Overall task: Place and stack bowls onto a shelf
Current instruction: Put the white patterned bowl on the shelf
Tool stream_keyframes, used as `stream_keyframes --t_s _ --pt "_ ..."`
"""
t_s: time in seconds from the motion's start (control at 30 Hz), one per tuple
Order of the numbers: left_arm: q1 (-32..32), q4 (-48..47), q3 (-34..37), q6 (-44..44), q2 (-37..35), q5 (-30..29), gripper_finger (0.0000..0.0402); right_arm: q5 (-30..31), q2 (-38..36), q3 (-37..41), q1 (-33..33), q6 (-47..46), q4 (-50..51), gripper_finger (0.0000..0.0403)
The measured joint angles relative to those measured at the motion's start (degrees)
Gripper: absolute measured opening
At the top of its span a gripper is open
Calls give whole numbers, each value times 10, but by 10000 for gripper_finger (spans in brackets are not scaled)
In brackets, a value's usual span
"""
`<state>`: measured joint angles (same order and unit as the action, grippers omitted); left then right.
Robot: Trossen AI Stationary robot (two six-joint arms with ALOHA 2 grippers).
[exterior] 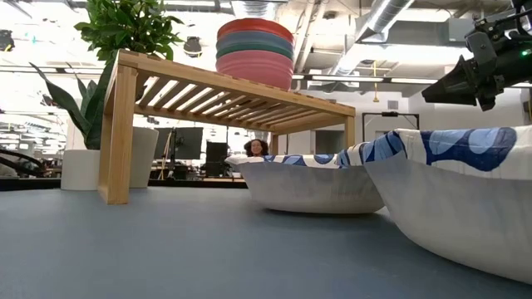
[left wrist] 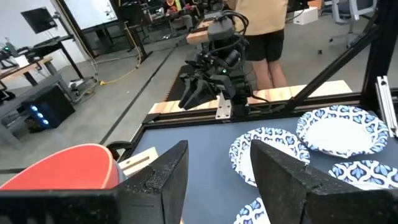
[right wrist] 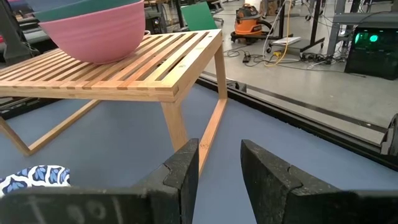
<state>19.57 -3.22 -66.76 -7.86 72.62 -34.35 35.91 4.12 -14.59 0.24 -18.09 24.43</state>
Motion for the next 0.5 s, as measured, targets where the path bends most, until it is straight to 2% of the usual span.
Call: stream_keyframes --t_s 0.5 --pt "1 -35 0 10 0 10 162 -1 0 0 0 0 0 144"
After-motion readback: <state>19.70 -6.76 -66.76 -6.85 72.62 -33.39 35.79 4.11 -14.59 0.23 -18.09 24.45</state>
